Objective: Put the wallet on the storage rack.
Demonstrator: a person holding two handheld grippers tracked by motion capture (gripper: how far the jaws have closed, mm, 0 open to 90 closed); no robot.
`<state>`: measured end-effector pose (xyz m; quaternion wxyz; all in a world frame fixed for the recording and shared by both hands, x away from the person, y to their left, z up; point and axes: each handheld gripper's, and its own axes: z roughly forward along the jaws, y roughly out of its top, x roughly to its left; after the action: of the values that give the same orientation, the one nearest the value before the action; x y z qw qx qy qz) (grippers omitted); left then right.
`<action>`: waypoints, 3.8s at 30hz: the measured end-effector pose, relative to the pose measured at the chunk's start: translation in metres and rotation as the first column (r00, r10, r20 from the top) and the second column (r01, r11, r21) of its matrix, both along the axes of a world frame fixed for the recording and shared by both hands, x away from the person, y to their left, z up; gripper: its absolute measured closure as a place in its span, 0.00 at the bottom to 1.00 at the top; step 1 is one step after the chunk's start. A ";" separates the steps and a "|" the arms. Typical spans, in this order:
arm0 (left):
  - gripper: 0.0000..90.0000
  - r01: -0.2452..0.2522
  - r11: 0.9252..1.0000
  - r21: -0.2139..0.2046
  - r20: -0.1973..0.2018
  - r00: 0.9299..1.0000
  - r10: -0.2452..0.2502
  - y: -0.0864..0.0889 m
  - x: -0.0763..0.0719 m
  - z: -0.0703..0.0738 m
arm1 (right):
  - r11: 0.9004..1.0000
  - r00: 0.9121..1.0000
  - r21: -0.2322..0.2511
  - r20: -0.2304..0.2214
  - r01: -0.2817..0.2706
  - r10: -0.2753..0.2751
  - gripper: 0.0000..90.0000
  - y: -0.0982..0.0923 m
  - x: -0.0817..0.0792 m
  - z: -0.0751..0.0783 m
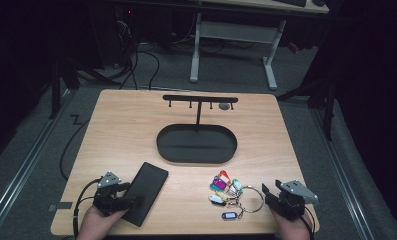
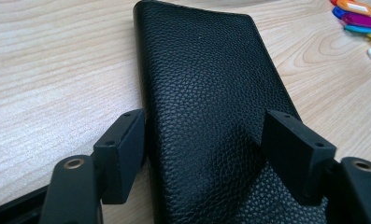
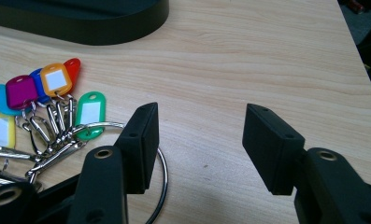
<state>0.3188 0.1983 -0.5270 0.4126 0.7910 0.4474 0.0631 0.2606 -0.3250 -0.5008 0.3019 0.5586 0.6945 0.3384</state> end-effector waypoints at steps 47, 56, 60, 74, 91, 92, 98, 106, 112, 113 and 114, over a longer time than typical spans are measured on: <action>0.87 -0.029 0.987 -0.155 0.104 0.994 0.045 0.024 -0.010 0.013 | 0.999 1.000 0.032 0.004 -0.012 0.012 0.51 -0.003 -0.002 -0.002; 0.89 -0.057 0.987 -0.149 0.149 0.986 0.079 0.028 -0.013 0.020 | 0.999 1.000 0.038 0.005 -0.006 0.006 0.51 -0.003 -0.002 -0.002; 0.90 -0.078 0.987 -0.144 0.166 0.981 0.102 0.030 -0.014 0.024 | 0.999 1.000 0.038 0.009 -0.006 0.006 0.51 -0.004 -0.002 -0.001; 0.91 -0.142 0.989 -0.029 0.318 0.937 0.144 0.027 -0.021 0.043 | 0.999 1.000 0.046 0.013 -0.006 0.006 0.51 -0.004 -0.003 0.000; 0.86 -0.079 0.997 -0.021 0.387 0.918 0.081 0.004 -0.032 0.045 | 0.998 1.000 0.065 0.011 -0.007 0.006 0.51 -0.004 -0.003 -0.001; 0.86 -0.078 0.997 -0.028 0.387 0.918 0.083 0.003 -0.032 0.045 | 0.998 1.000 0.066 0.011 -0.006 0.006 0.51 -0.004 -0.003 -0.001; 0.84 -0.072 0.996 -0.048 0.388 0.918 0.085 0.003 -0.033 0.044 | 0.998 1.000 0.067 0.012 -0.006 0.005 0.51 -0.004 -0.004 0.000; 0.78 -0.065 0.997 -0.042 0.372 0.925 0.076 0.001 -0.033 0.041 | 0.998 1.000 0.064 0.015 -0.010 0.009 0.51 -0.004 -0.004 0.000; 0.73 -0.063 0.998 -0.008 0.341 0.938 0.062 -0.001 -0.032 0.037 | 0.998 1.000 0.064 0.016 -0.011 0.010 0.51 -0.004 -0.002 0.001; 0.73 -0.062 0.998 -0.003 0.339 0.939 0.060 -0.001 -0.032 0.037 | 0.998 1.000 0.063 0.017 -0.014 0.012 0.51 -0.003 -0.002 0.001; 0.72 -0.062 0.998 0.004 0.336 0.940 0.056 0.000 -0.032 0.037 | 0.998 1.000 0.064 0.016 -0.013 0.012 0.51 -0.003 -0.001 0.001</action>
<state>0.2866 0.1979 -0.4903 0.4749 0.7579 0.3934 0.2128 0.2592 -0.3281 -0.5003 0.2871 0.5610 0.6844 0.3667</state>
